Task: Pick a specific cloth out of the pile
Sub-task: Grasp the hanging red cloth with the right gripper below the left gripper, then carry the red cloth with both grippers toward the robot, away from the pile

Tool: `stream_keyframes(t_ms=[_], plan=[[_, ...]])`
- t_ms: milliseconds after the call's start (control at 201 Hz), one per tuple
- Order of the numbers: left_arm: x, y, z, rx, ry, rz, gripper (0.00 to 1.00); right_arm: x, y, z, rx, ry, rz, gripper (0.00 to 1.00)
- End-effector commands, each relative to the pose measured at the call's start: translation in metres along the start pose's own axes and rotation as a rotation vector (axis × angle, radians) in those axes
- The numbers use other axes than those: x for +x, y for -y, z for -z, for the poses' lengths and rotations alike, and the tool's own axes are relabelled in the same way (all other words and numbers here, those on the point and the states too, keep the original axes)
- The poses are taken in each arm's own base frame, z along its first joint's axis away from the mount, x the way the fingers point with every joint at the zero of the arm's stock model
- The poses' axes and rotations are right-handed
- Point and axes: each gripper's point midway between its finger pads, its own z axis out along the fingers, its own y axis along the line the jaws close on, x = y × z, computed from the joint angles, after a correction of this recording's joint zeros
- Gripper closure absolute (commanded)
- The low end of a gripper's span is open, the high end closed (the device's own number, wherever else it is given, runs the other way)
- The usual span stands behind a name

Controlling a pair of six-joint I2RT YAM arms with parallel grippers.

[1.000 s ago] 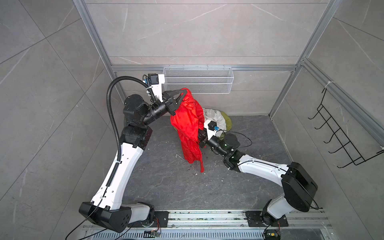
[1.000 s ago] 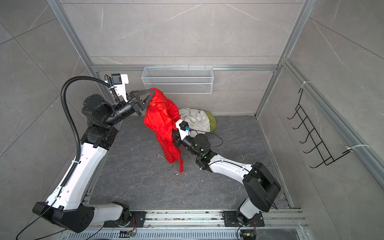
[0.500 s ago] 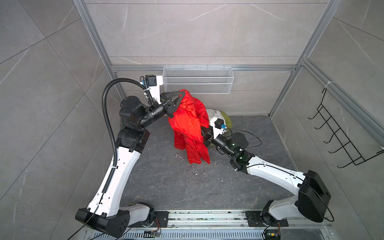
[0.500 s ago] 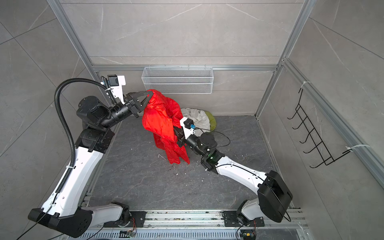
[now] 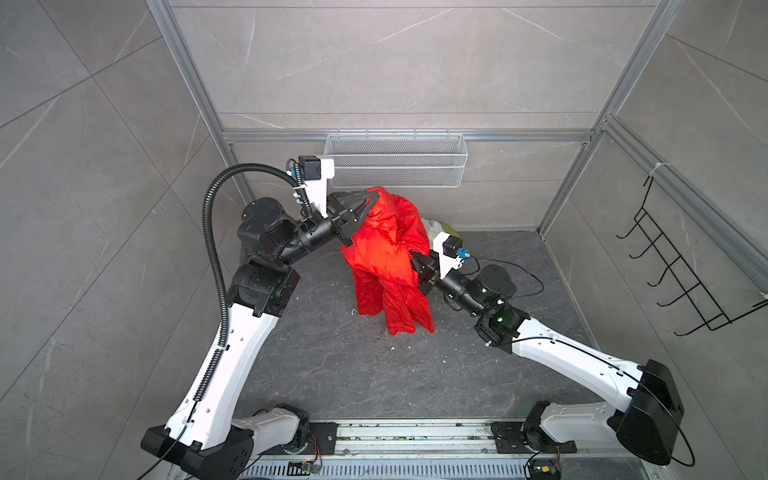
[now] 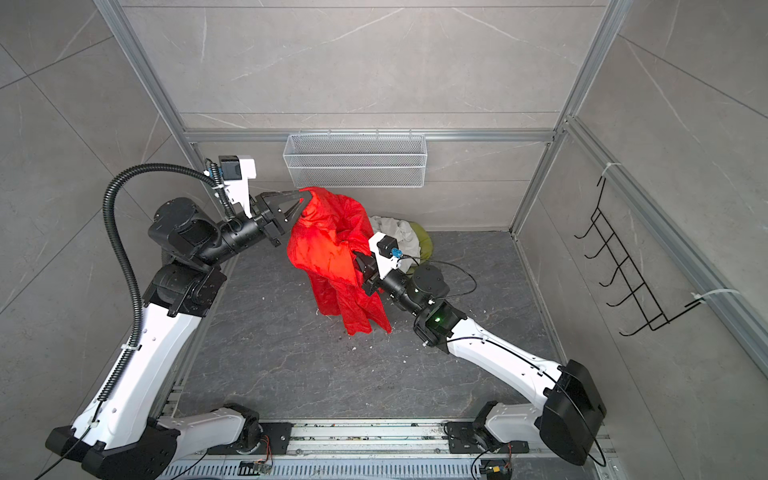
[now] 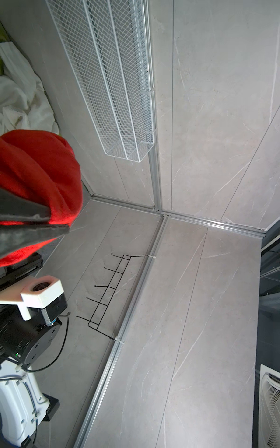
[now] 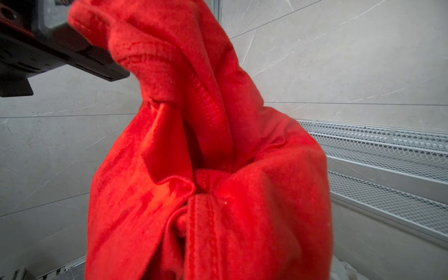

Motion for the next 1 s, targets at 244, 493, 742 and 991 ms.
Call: stream_keyframes(t_ms=[244,493,742,991], plan=[[-0.023,0.048,0.031,0.013,0.064,-0.108,1.0,-0.033,-0.004,0.037,0.005,0.008,0.029,1.0],[-0.009,0.074,0.031,0.036,0.029,-0.135,1.0,-0.043,-0.007,0.061,0.001,-0.015,0.023,1.0],[0.012,0.103,0.027,0.07,-0.028,-0.152,1.0,-0.045,-0.014,0.087,-0.021,-0.06,0.009,1.0],[0.031,0.136,0.014,0.129,-0.066,-0.169,1.0,-0.054,-0.014,0.114,-0.011,-0.091,0.018,1.0]])
